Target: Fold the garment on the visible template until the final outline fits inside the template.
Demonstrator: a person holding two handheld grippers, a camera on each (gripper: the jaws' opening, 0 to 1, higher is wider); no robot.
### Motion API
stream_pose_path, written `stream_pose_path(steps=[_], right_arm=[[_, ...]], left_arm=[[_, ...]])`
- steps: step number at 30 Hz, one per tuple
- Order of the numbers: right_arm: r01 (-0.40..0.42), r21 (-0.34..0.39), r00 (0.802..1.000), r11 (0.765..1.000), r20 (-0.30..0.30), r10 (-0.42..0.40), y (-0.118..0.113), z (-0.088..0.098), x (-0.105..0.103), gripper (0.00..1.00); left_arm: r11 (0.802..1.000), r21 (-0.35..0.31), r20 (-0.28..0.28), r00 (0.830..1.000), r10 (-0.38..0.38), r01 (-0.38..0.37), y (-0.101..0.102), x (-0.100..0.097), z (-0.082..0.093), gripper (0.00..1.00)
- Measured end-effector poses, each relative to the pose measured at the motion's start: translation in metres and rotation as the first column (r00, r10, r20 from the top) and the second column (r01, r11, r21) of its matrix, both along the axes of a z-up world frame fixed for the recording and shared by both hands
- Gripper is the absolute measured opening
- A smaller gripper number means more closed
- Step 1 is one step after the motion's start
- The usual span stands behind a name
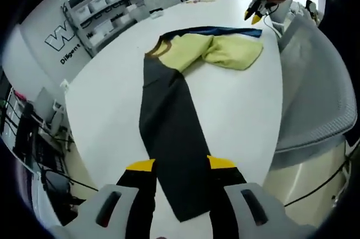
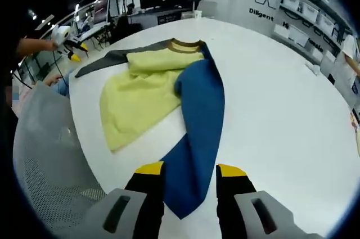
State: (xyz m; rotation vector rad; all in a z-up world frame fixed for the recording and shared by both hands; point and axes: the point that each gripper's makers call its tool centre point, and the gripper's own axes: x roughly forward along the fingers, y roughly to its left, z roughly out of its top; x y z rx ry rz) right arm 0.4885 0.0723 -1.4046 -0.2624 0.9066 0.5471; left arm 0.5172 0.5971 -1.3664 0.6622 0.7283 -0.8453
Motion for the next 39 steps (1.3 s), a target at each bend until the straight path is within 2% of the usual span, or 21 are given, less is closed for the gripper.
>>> stream_pose_path(steps=[5,10,14,17,20,25,31,34,39], right_arm=[[0.024,-0.002,0.999,1.0,-0.03,-0.024,-0.009,-0.008,-0.012,0.29],[0.054,0.027,0.997,0.998,-0.058,-0.052,-0.007,-0.013,-0.019,0.29],[0.06,0.026,0.996,0.998,-0.067,-0.058,-0.007,-0.018,-0.02,0.29],[0.074,0.026,0.994,0.997,-0.084,-0.072,-0.007,-0.022,-0.023,0.26],[0.073,0.015,0.993,0.997,-0.091,-0.071,-0.008,-0.026,-0.025,0.22],[0.086,0.017,0.991,0.996,-0.107,-0.084,-0.011,-0.031,-0.028,0.16],[0.084,0.02,0.99,0.996,-0.111,-0.082,-0.011,-0.031,-0.032,0.16],[0.109,0.009,0.992,0.994,-0.067,-0.108,-0.022,-0.026,-0.026,0.17],[0.124,0.038,0.988,0.992,-0.093,-0.12,-0.025,-0.032,-0.027,0.16]], left_arm=[[0.999,-0.046,-0.002,1.0,0.011,-0.011,-0.015,-0.006,0.001,0.41],[0.993,-0.112,-0.009,1.0,0.021,-0.022,-0.037,-0.008,0.005,0.54],[0.986,-0.165,0.028,0.999,0.041,-0.035,-0.054,-0.004,0.013,0.64],[0.975,-0.216,0.033,0.997,0.063,-0.055,-0.069,-0.001,0.019,0.69],[0.968,-0.246,0.041,0.998,0.053,-0.042,-0.086,-0.001,0.025,0.69],[0.966,-0.257,0.057,0.998,0.02,-0.005,-0.109,-0.004,0.028,0.68],[0.961,-0.276,0.053,0.998,0.016,0.0,-0.12,-0.004,0.027,0.68],[0.961,-0.278,0.055,0.998,0.011,0.005,-0.123,-0.005,0.026,0.68],[0.959,-0.285,0.052,0.999,0.012,0.003,-0.132,-0.007,0.023,0.67]])
